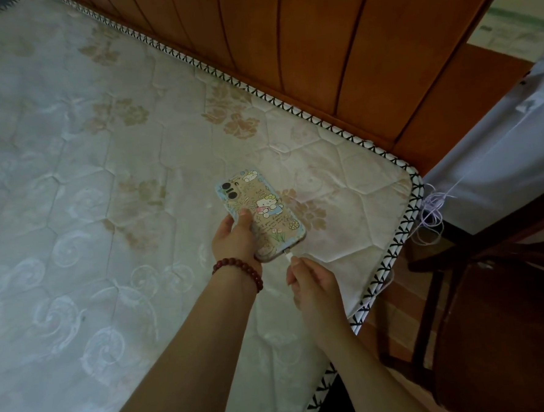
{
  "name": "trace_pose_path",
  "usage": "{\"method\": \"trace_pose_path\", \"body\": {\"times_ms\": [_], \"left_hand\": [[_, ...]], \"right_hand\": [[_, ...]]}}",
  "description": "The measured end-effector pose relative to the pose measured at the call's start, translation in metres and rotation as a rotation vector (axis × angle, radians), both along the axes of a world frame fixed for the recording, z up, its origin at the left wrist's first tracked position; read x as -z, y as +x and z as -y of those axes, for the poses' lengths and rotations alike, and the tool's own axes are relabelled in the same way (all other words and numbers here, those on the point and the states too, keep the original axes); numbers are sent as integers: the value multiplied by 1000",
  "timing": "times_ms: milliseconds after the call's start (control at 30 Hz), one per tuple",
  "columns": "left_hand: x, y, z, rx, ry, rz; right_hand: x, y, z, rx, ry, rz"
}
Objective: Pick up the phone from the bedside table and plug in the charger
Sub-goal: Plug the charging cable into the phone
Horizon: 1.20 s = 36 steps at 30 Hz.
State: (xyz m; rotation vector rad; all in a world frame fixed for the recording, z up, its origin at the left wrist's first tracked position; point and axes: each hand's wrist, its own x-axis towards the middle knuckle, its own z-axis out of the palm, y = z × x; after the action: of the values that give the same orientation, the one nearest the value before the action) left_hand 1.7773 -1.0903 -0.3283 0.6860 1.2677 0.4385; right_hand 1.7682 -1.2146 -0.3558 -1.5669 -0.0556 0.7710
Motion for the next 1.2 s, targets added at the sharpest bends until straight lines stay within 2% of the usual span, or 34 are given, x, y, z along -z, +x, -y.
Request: {"method": "trace_pose_path", "body": {"times_ms": [167, 367, 667, 833, 967, 1200], "left_hand": [[-3, 3, 3, 23, -11, 7], [-2, 4, 9, 41, 70, -31], [4, 0, 11, 17, 132, -21], [4, 1, 7, 10, 55, -3], [2, 2, 1, 58, -52, 21], [5, 0, 1, 56, -84, 31]], "right_hand": [[-2, 3, 3, -1, -4, 29], [-3, -1, 7, 31, -83, 79], [-5, 0, 8, -3, -147, -18], [-5, 6, 7, -79, -143, 38], [-1, 7, 6, -61, -66, -2], [1, 9, 6, -66, -63, 16]]}}
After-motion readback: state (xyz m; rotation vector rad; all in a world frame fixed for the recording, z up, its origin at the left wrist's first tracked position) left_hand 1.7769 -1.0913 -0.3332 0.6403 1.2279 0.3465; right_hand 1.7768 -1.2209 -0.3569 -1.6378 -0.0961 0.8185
